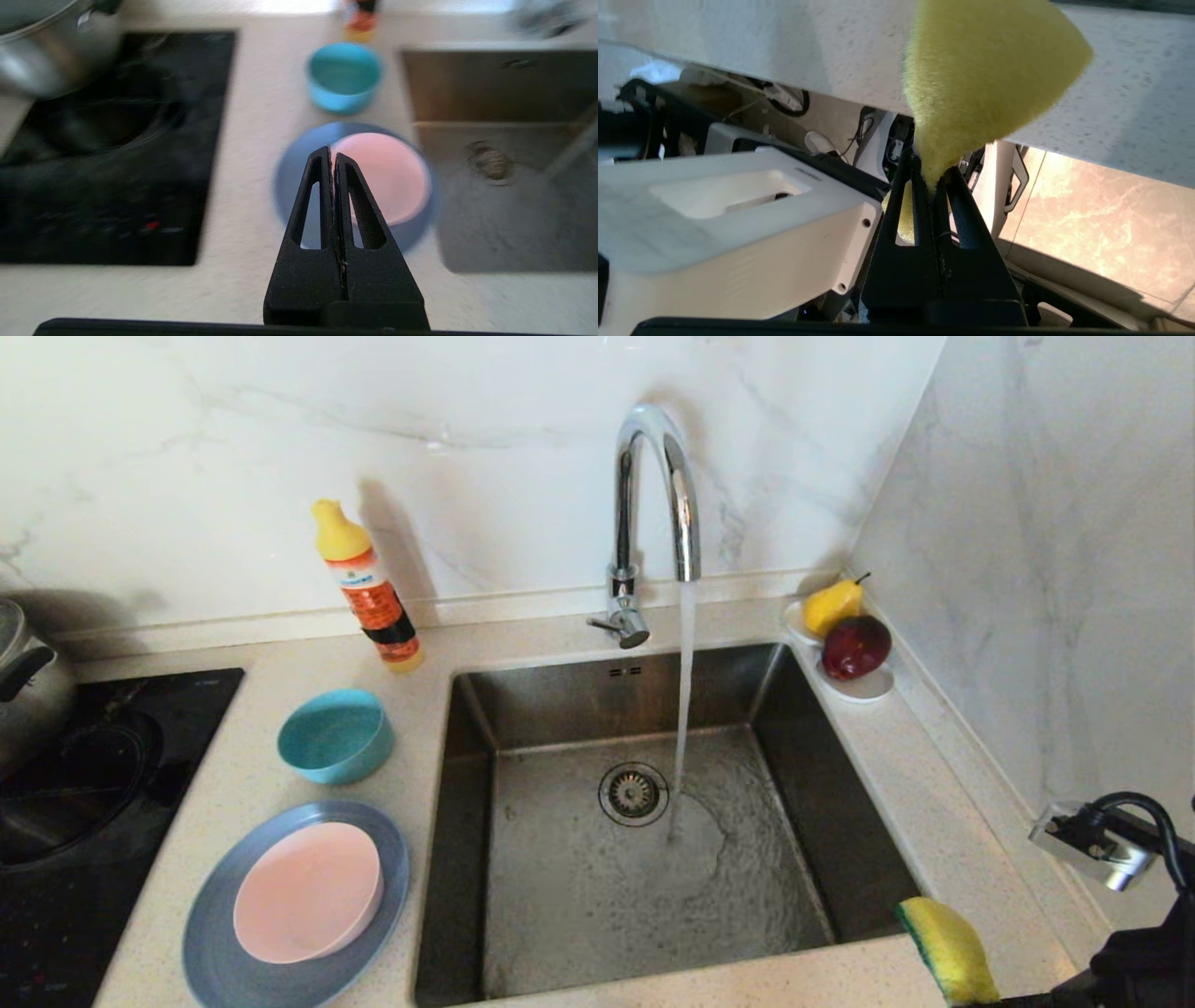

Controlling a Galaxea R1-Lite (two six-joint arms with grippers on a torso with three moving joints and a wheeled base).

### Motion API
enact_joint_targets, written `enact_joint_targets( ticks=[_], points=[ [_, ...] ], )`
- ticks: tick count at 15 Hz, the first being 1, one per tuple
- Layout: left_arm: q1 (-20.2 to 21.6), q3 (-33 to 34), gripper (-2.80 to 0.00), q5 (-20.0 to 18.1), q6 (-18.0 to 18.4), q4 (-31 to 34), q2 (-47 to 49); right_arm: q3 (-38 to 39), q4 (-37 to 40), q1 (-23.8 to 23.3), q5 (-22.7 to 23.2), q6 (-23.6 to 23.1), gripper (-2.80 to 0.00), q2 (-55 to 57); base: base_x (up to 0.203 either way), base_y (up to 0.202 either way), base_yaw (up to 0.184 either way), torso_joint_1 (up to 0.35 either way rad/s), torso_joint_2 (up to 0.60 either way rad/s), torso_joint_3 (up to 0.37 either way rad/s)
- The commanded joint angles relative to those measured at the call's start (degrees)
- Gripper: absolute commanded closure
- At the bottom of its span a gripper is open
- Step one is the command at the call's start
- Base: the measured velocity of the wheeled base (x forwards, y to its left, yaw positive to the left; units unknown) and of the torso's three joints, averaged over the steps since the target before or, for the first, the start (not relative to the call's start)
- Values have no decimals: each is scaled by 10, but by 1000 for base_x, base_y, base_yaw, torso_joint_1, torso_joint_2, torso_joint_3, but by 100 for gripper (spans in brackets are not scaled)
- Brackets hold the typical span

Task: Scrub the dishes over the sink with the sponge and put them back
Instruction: Pick up a bowl and the sponge

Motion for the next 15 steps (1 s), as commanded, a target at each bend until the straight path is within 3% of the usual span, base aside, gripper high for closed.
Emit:
enact_joint_targets(
  ticks=[1, 5, 9, 10, 13, 15],
  points=[
    [1, -42, 0, 30, -6, 10, 145, -1, 1, -19, 7, 0, 0, 1, 0, 0, 0, 0, 0, 0],
    [3, -119, 0, 64, -51, 26, 356, -1, 1, -32, 11, 0, 0, 7, 0, 0, 0, 0, 0, 0],
    [5, -235, 0, 37, -113, 41, 585, -15, 0, -32, 15, 0, 0, 19, 0, 0, 0, 0, 0, 0],
    [5, -274, -280, 26, -132, 44, 635, -17, 0, -32, 14, 0, 0, 17, 0, 0, 0, 0, 0, 0],
    [7, -387, -280, 1, -201, 56, 745, -16, 1, -35, 12, -1, 0, 13, 0, 0, 0, 0, 0, 0],
    [10, -425, -280, -6, -231, 59, 788, -16, 0, -36, 12, -2, 0, 15, 0, 0, 0, 0, 0, 0]
  ],
)
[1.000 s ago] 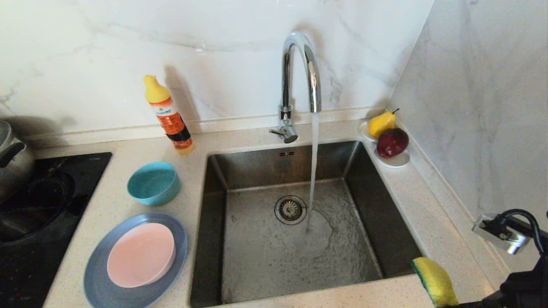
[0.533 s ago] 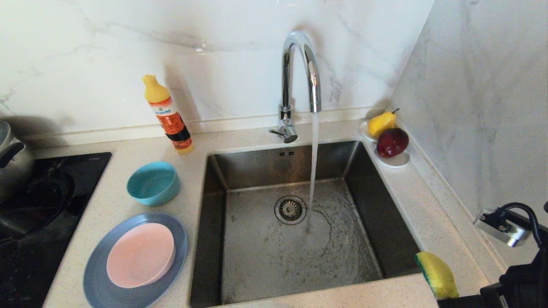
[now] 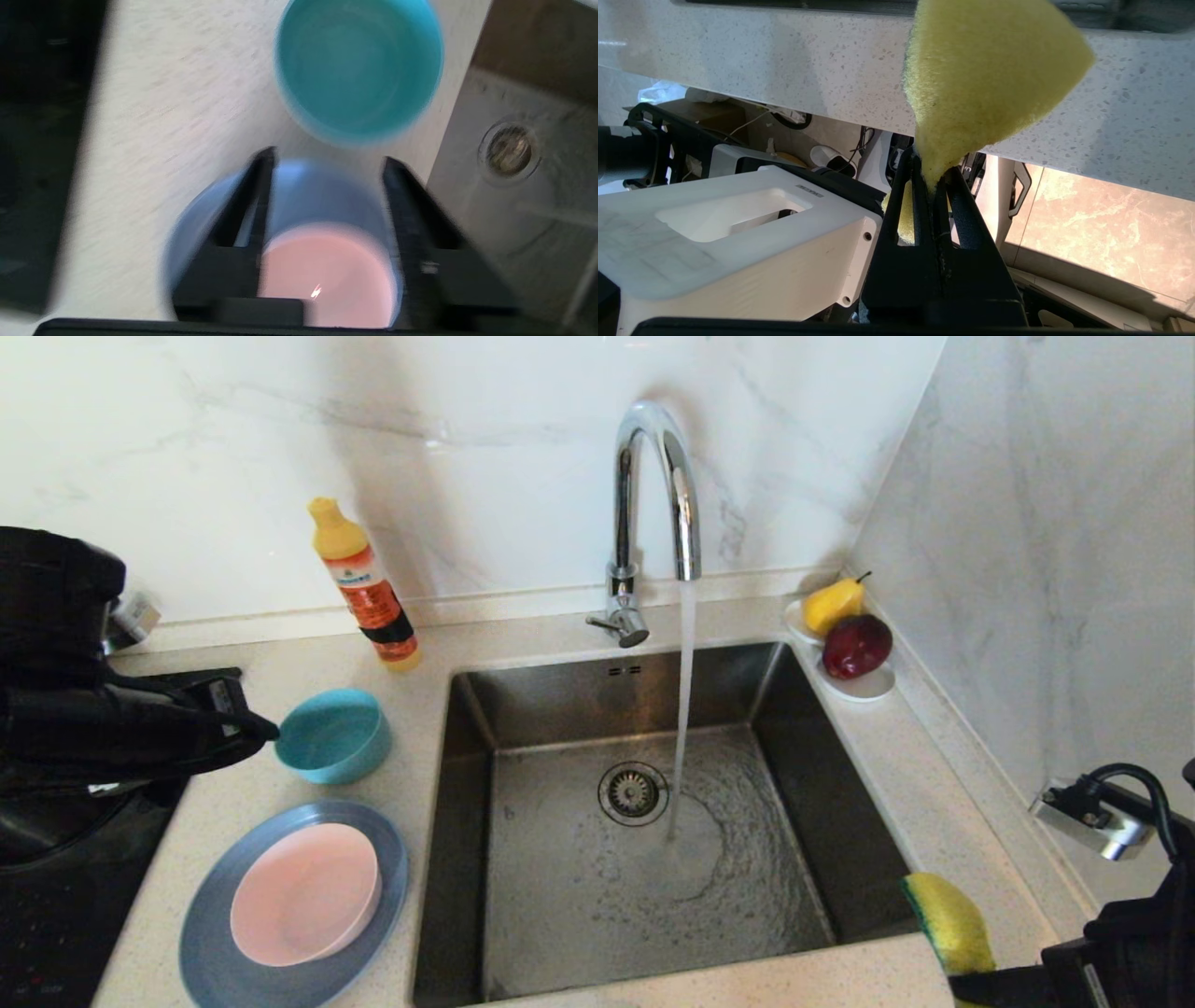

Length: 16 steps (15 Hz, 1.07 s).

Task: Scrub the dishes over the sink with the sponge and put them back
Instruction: Pick up a bowl and the sponge

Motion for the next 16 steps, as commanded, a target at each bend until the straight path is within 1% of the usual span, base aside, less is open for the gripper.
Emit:
enact_joint_targets(
  ticks=[1, 3, 5, 6, 8, 14, 16],
  points=[
    [7, -42, -280, -2, -18, 2, 95, 0, 1, 0, 0, 1, 0, 4, 0, 0, 0, 0, 0, 0],
    [26, -63, -280, -2, -28, 2, 138, 0, 1, 0, 0, 1, 0, 8, 0, 0, 0, 0, 0, 0],
    [54, -90, -280, -4, -42, 3, 180, 2, 1, 0, 0, 1, 0, 9, 0, 0, 0, 0, 0, 0],
    [62, -101, -280, -9, -45, 2, 188, 3, 1, -1, 0, 1, 0, 9, 0, 0, 0, 0, 0, 0],
    [64, -112, -280, -19, -54, 2, 191, 4, 1, -1, -1, 1, 0, 9, 0, 0, 0, 0, 0, 0],
    [64, -158, -280, -20, -63, 4, 236, 2, 1, -1, -2, 1, 0, 10, 0, 0, 0, 0, 0, 0],
    [64, -173, -280, -23, -67, 25, 251, 0, 1, -2, -3, -1, 0, 10, 0, 0, 0, 0, 0, 0]
  ],
)
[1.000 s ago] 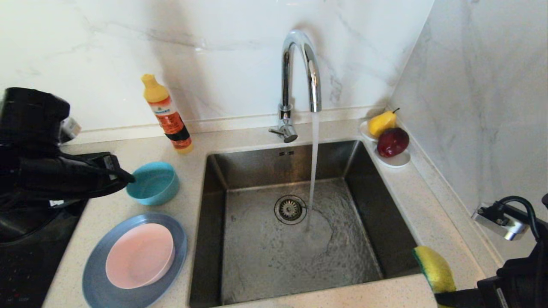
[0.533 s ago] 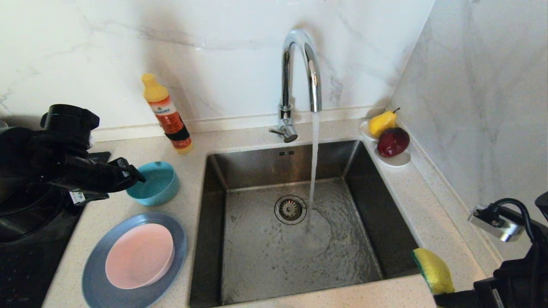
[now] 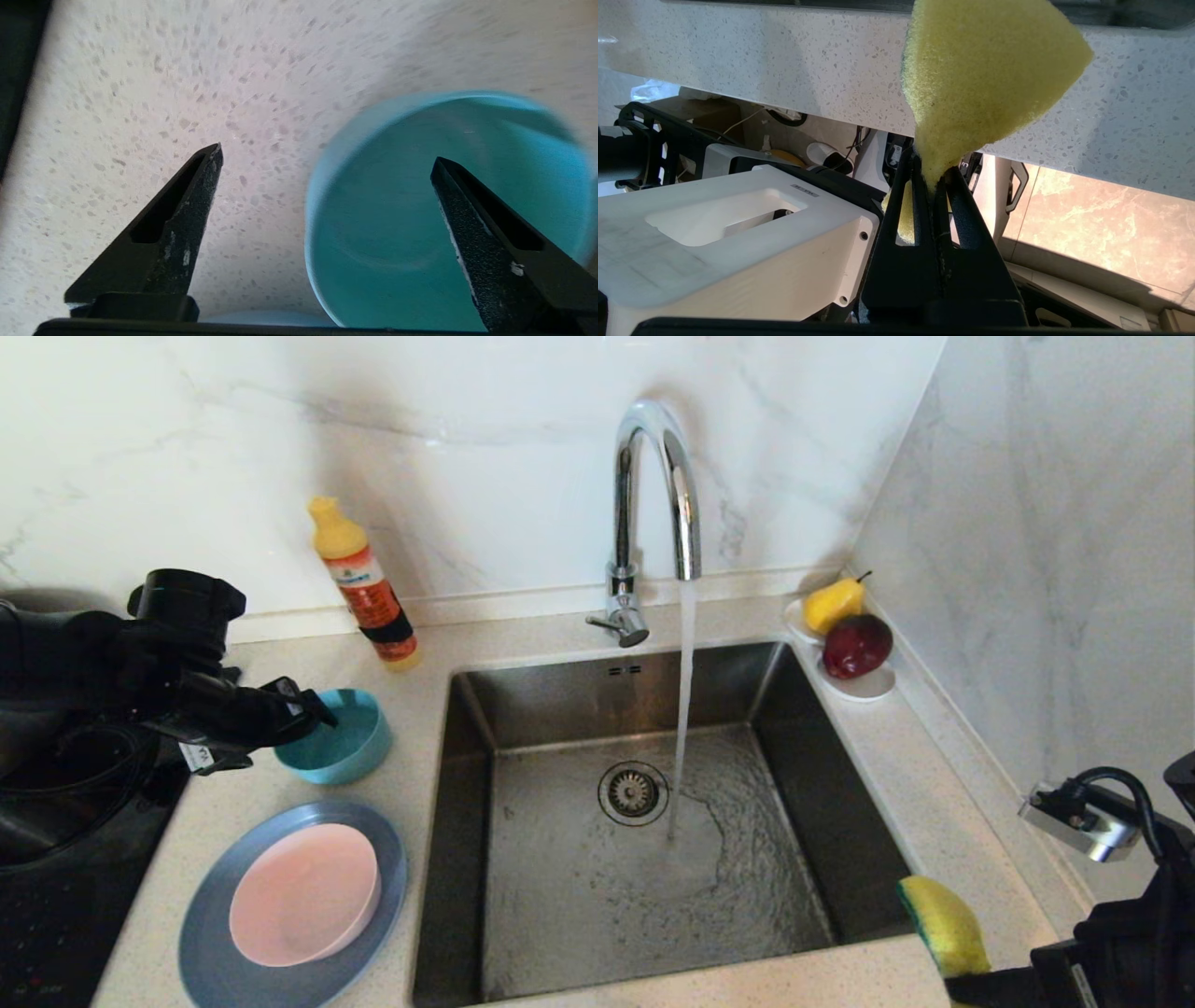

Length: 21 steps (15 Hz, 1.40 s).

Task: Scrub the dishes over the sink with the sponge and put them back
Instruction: Pick up a bowl and the sponge

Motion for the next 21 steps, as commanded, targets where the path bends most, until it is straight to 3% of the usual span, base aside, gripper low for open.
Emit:
enact_joint_targets(
  ticks=[1, 5, 6, 10, 17, 21],
  points=[
    [0, -26, -280, -8, -17, 28, 23, -1, 1, 0, 0, 1, 0, 0, 0, 0, 0, 0, 0, 0],
    [2, -44, -280, -27, -33, 50, 29, -2, 1, -1, 0, 1, 0, -1, 0, 0, 0, 0, 0, 0],
    [3, -44, 0, -26, -33, 50, 29, -2, 1, 0, 0, 2, 0, 0, 0, 0, 0, 0, 0, 0],
    [20, -44, 0, -23, -22, 50, 38, -3, 1, 0, -1, 2, 0, -1, 0, 0, 0, 0, 0, 0],
    [95, -46, 0, -24, 12, 49, 41, -18, 1, 0, 4, 4, 0, 0, 0, 0, 0, 0, 0, 0],
    [95, -49, 0, -27, 8, 52, 23, -20, 3, 0, 1, 5, 0, -11, 0, 0, 0, 0, 0, 0]
  ],
)
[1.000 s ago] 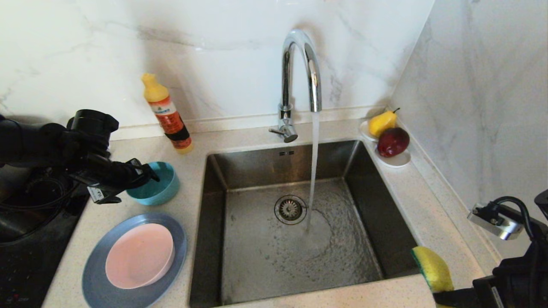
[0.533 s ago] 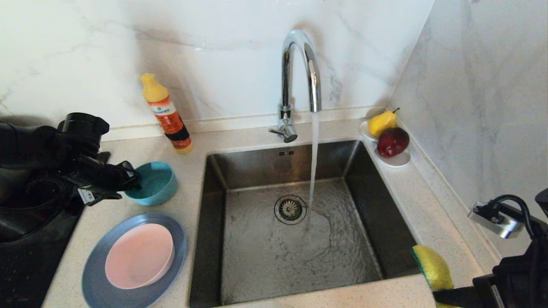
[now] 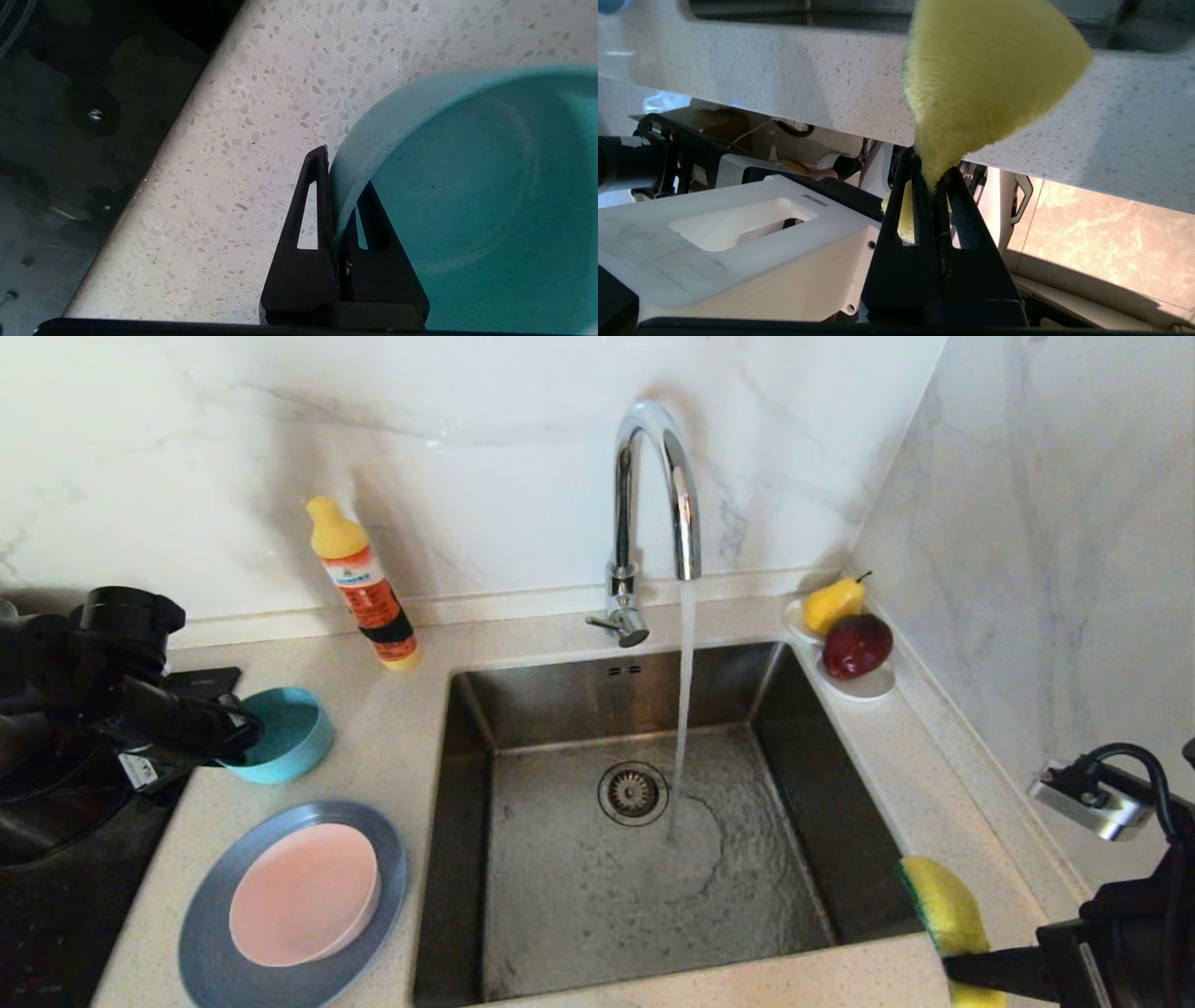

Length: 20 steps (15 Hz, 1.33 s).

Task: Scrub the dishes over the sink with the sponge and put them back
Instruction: Pick up a bowl and the sponge, then wash the bowl

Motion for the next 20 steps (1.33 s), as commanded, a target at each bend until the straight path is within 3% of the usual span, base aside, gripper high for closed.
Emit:
enact_joint_targets(
  ticks=[1, 9, 12, 13, 16, 20],
  points=[
    [1, -2, 0, 0, -4, 4, -35, 1, 1, 0, -1, 1, 0, -7, 0, 0, 0, 0, 0, 0],
    [4, 3, 0, -3, 2, 81, -291, 5, 2, 1, 2, 1, 0, -9, 0, 0, 0, 0, 0, 0],
    [-12, 1, 0, -62, 2, 139, -398, 5, 1, 1, 4, 1, 0, -12, 0, 0, 0, 0, 0, 0],
    [-46, -2, 0, -76, 3, 156, -416, 3, 1, 1, 4, 0, 0, -12, 0, 0, 0, 0, 0, 0],
    [-210, 2, 0, -84, 8, 183, -420, 1, 0, 1, 3, 2, 0, -13, 0, 0, 0, 0, 0, 0],
    [-390, 45, 0, -32, 52, 161, -340, 3, 0, 1, 4, 0, 0, -19, 0, 0, 0, 0, 0, 0]
  ],
)
